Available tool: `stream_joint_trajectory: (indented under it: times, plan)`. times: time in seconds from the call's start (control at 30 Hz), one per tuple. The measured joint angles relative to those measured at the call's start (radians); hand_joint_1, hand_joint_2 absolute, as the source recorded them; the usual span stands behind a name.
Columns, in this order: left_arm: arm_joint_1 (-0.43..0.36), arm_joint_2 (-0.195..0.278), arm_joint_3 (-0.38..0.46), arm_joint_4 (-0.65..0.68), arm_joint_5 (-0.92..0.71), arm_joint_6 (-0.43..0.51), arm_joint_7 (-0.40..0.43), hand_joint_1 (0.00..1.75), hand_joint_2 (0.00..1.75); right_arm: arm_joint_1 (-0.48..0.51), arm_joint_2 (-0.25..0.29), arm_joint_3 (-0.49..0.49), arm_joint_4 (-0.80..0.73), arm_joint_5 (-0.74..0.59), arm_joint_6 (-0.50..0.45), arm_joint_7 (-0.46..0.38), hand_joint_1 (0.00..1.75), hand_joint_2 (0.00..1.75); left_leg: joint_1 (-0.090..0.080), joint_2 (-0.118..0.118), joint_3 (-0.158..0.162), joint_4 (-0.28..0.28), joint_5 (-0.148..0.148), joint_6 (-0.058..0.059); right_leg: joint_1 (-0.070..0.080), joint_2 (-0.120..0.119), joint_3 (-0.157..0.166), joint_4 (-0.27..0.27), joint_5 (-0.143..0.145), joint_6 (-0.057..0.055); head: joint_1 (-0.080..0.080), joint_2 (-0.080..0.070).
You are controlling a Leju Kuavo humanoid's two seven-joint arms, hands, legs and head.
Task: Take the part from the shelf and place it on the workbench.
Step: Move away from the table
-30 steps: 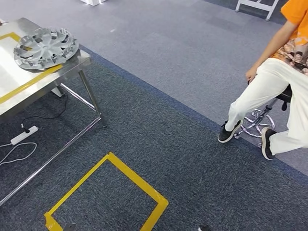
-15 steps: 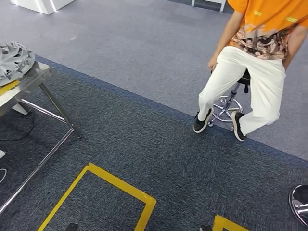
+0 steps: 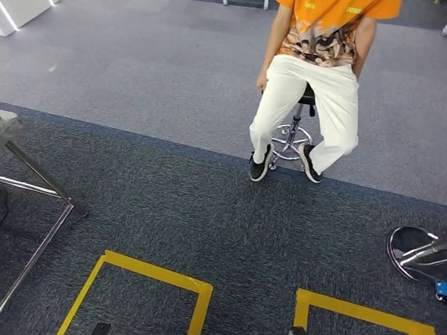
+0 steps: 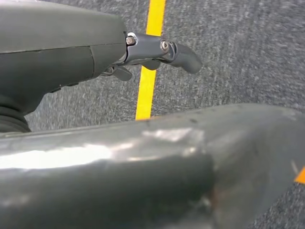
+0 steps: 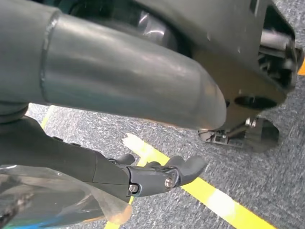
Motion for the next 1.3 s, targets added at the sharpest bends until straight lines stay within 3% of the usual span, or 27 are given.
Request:
stream_joint_trajectory:
  times: [0.07, 0.13, 0.2, 0.23, 0.27, 0.3, 0.33, 0.37, 0.43, 0.5, 0.57, 0.63, 0.7, 0.77, 0.8, 0.83, 0.9, 0.97, 1.0, 1.1, 1.17, 1.23, 1.3]
  plan:
    - [-0.003, 0.000, 0.000, 0.000, 0.000, -0.001, 0.000, 0.00, 0.00, 0.004, 0.000, -0.004, 0.000, 0.000, 0.000, 0.005, 0.00, 0.00, 0.002, 0.014, 0.003, 0.000, -0.003, -0.011, 0.001, 0.022, -0.002, -0.003, 0.005, -0.016, 0.000, 0.000]
    - [-0.006, 0.000, 0.000, 0.000, 0.000, -0.001, 0.000, 0.00, 0.00, 0.006, -0.001, -0.007, 0.000, 0.000, 0.000, 0.007, 0.00, 0.00, 0.007, -0.022, -0.008, 0.035, -0.033, -0.020, -0.001, 0.042, -0.001, -0.009, 0.011, -0.030, -0.003, 0.000]
    - [-0.002, 0.000, 0.000, 0.000, -0.001, -0.001, 0.000, 0.00, 0.00, 0.002, -0.001, -0.008, 0.000, 0.000, 0.000, 0.008, 0.00, 0.00, 0.009, -0.077, -0.056, 0.149, -0.097, -0.023, -0.001, 0.067, -0.002, -0.011, 0.015, -0.041, -0.008, 0.000]
    - [0.000, 0.000, 0.000, 0.000, -0.002, -0.001, 0.000, 0.00, 0.00, 0.000, -0.001, -0.008, 0.000, 0.000, 0.001, 0.008, 0.00, 0.00, 0.009, -0.091, -0.088, 0.220, -0.127, -0.023, 0.000, 0.082, -0.003, -0.011, 0.016, -0.044, -0.009, 0.000]
    - [0.003, 0.000, 0.000, 0.000, -0.003, -0.002, 0.000, 0.00, 0.00, 0.000, -0.001, -0.008, 0.000, 0.000, 0.001, 0.009, 0.00, 0.00, 0.009, -0.097, -0.114, 0.273, -0.141, -0.022, 0.002, 0.097, -0.003, -0.011, 0.017, -0.045, -0.009, 0.000]
    - [0.004, 0.000, 0.000, 0.000, -0.003, -0.002, 0.000, 0.00, 0.00, 0.001, -0.001, -0.009, 0.000, 0.000, 0.001, 0.010, 0.00, 0.00, 0.009, -0.100, -0.126, 0.292, -0.135, -0.020, 0.003, 0.112, -0.002, -0.011, 0.018, -0.046, -0.009, 0.000]
    - [0.004, 0.000, 0.000, 0.000, -0.003, -0.002, 0.000, 0.00, 0.00, 0.003, -0.002, -0.009, 0.000, 0.000, 0.001, 0.011, 0.00, 0.00, 0.008, -0.103, -0.120, 0.272, -0.109, -0.017, 0.004, 0.127, -0.001, -0.010, 0.018, -0.046, -0.009, 0.000]
    - [0.004, 0.000, 0.000, 0.000, -0.003, -0.002, 0.000, 0.00, 0.00, 0.004, -0.002, -0.010, 0.000, 0.000, 0.002, 0.012, 0.00, 0.00, 0.008, -0.112, -0.097, 0.216, -0.069, -0.012, 0.004, 0.142, 0.000, -0.009, 0.018, -0.046, -0.009, 0.000]
    - [0.003, 0.001, 0.000, 0.000, -0.003, -0.002, 0.000, 0.00, 0.00, 0.003, -0.002, -0.011, 0.000, 0.000, 0.002, 0.012, 0.00, 0.00, 0.010, -0.164, -0.044, 0.082, -0.004, -0.003, 0.004, 0.169, -0.002, -0.004, 0.018, -0.043, -0.008, 0.000]
    - [0.003, 0.002, 0.000, 0.000, -0.003, -0.002, 0.000, 0.00, 0.00, 0.001, -0.001, -0.011, 0.000, 0.000, 0.002, 0.012, 0.00, 0.00, 0.010, -0.202, -0.021, 0.020, 0.009, 0.000, 0.001, 0.194, -0.013, 0.001, 0.020, -0.032, -0.008, 0.000]
    - [0.001, 0.001, 0.000, 0.000, -0.003, -0.001, 0.000, 0.00, 0.00, 0.004, -0.001, -0.012, 0.000, 0.000, 0.003, 0.012, 0.00, 0.00, 0.009, -0.187, -0.019, 0.010, 0.010, 0.003, -0.004, 0.212, -0.026, 0.002, 0.025, -0.017, -0.008, 0.000]
    - [0.000, 0.000, 0.000, 0.000, -0.003, -0.001, 0.000, 0.00, 0.00, 0.007, -0.002, -0.013, 0.001, 0.000, 0.003, 0.013, 0.00, 0.00, 0.011, -0.160, -0.014, -0.003, 0.017, 0.013, -0.003, 0.172, -0.046, 0.027, 0.007, -0.008, -0.005, 0.000]
    - [0.002, 0.000, 0.000, 0.000, -0.003, -0.001, -0.001, 0.00, 0.00, 0.004, -0.002, -0.013, 0.001, 0.000, 0.003, 0.014, 0.00, 0.00, 0.010, -0.127, -0.012, -0.010, 0.020, 0.019, -0.002, 0.107, -0.097, 0.127, -0.049, -0.001, -0.002, 0.000]
    - [0.005, 0.001, 0.000, 0.000, -0.003, -0.001, 0.000, 0.00, 0.00, 0.001, -0.002, -0.013, 0.001, 0.000, 0.005, 0.015, 0.00, 0.00, 0.008, -0.094, -0.012, -0.010, 0.019, 0.020, -0.006, 0.085, -0.155, 0.248, -0.100, 0.008, 0.000, 0.000]
    - [0.004, 0.001, 0.000, 0.000, -0.003, -0.001, 0.000, 0.00, 0.00, 0.002, -0.002, -0.013, 0.001, 0.000, 0.006, 0.015, 0.00, 0.00, 0.008, -0.078, -0.013, -0.010, 0.018, 0.019, -0.008, 0.081, -0.166, 0.274, -0.103, 0.011, 0.000, 0.000]
    - [0.003, 0.000, 0.000, 0.000, -0.004, -0.001, 0.000, 0.00, 0.00, 0.004, -0.002, -0.013, 0.001, 0.000, 0.007, 0.015, 0.00, 0.00, 0.008, -0.065, -0.012, -0.010, 0.017, 0.018, -0.010, 0.077, -0.156, 0.261, -0.088, 0.013, 0.000, 0.000]
    - [0.001, -0.001, 0.000, 0.000, -0.006, -0.001, 0.000, 0.00, 0.00, 0.005, -0.002, -0.013, 0.001, 0.000, 0.010, 0.015, 0.00, 0.00, 0.009, -0.041, -0.008, -0.010, 0.013, 0.012, -0.013, 0.048, -0.086, 0.141, -0.028, 0.015, 0.001, 0.000]
    - [0.001, 0.000, 0.001, 0.000, -0.006, 0.000, 0.000, 0.00, 0.00, 0.001, -0.002, -0.013, 0.001, 0.000, 0.011, 0.015, 0.00, 0.00, 0.003, -0.020, -0.003, -0.006, 0.006, 0.001, -0.008, 0.007, -0.018, 0.026, 0.004, 0.007, 0.000, 0.000]
    - [0.001, 0.001, 0.001, 0.000, -0.006, 0.000, 0.000, 0.00, 0.00, -0.001, -0.002, -0.013, 0.001, 0.000, 0.012, 0.015, 0.00, 0.00, 0.001, -0.011, -0.001, -0.005, 0.003, -0.004, -0.005, -0.003, -0.005, 0.003, 0.005, 0.001, -0.002, 0.000]
    - [-0.001, 0.001, 0.001, 0.000, -0.007, 0.000, 0.000, 0.00, 0.00, 0.003, -0.002, -0.014, 0.001, 0.000, 0.012, 0.017, 0.00, 0.00, 0.003, 0.008, 0.003, -0.002, -0.004, -0.017, 0.000, 0.023, -0.009, 0.000, 0.006, -0.021, -0.005, 0.000]
    - [-0.002, 0.001, 0.001, 0.000, -0.007, 0.001, 0.000, 0.00, 0.00, 0.005, -0.003, -0.017, 0.001, 0.000, 0.012, 0.018, 0.00, 0.00, 0.008, -0.031, -0.014, 0.043, -0.039, -0.024, -0.002, 0.045, -0.010, -0.003, 0.010, -0.033, -0.008, 0.000]
    - [0.000, 0.001, 0.001, 0.000, -0.009, 0.002, 0.001, 0.00, 0.00, 0.001, -0.003, -0.020, 0.001, 0.000, 0.014, 0.018, 0.00, 0.00, 0.010, -0.082, -0.068, 0.164, -0.101, -0.025, 0.000, 0.071, -0.009, -0.004, 0.012, -0.041, -0.012, 0.000]
    - [0.004, 0.000, 0.001, 0.001, -0.010, 0.002, 0.003, 0.00, 0.00, -0.002, -0.003, -0.022, 0.001, 0.000, 0.016, 0.018, 0.00, 0.00, 0.008, -0.096, -0.124, 0.273, -0.131, -0.021, 0.004, 0.101, -0.008, -0.004, 0.013, -0.046, -0.012, 0.000]
